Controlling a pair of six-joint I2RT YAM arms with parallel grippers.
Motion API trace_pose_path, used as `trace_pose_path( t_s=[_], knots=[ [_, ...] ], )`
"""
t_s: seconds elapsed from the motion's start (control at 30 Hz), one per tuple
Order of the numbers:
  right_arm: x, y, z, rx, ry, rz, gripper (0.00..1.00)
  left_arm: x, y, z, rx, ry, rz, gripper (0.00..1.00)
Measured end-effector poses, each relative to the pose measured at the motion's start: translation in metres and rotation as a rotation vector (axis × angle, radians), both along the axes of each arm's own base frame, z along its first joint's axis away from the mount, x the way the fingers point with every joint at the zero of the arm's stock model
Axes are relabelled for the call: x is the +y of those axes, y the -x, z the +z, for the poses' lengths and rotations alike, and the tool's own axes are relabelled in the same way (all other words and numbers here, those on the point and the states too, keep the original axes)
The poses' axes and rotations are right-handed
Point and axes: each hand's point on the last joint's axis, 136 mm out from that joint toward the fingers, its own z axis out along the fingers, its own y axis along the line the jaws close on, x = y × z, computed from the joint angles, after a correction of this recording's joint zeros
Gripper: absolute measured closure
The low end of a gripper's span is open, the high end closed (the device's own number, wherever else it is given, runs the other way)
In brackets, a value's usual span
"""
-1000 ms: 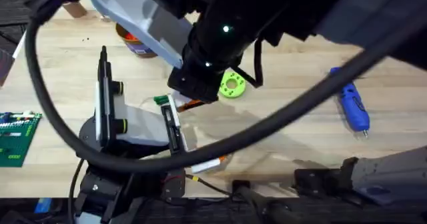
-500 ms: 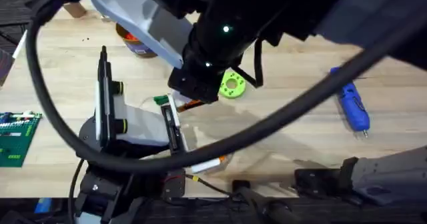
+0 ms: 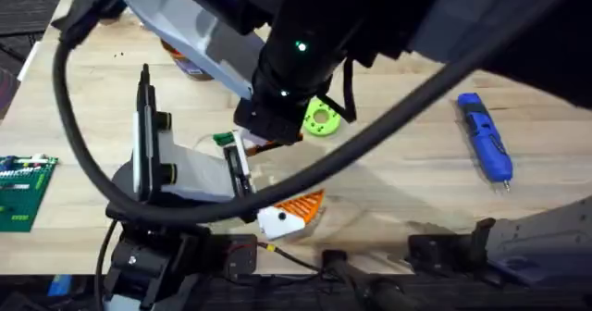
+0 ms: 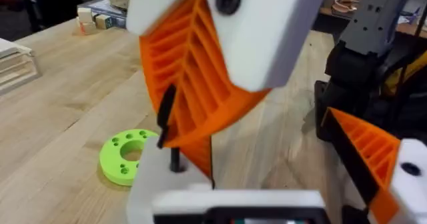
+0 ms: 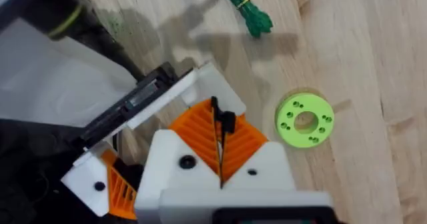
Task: Pick up the gripper from the table and insert it into the empty holder that is missing its gripper. Then pick up a screw, insert it into the mounting hole, and use the screwdriver to tighten it. Finally, clean up the table by picking up the vegetable and placing it into the bucket.
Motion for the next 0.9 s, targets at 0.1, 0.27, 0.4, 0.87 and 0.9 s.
trace_pose_path(
  t_s=[0.1,0.27,0.4,0.87,0.9],
  knots=[
    [-0.0014,-0.0013,-0.0003,-0.008,0.007,-0.004,0.993,0.0,0.0,0.0,0.0,0.0,0.0,0.007],
    [-0.0019,-0.0018,-0.0005,-0.011,0.011,-0.005,0.993,0.0,0.0,0.0,0.0,0.0,0.0,0.008],
    [-0.002,-0.0018,-0.0005,-0.012,0.011,-0.005,0.993,0.0,0.0,0.0,0.0,0.0,0.0,0.008],
    [-0.0023,-0.0016,-0.0003,-0.011,0.011,-0.005,0.993,0.0,0.0,0.0,-0.001,0.0,0.0,0.007],
    [-0.0023,-0.0015,-0.0001,-0.011,0.011,-0.005,0.993,0.0,0.0,0.0,-0.001,0.0,0.0,0.007]
  ],
)
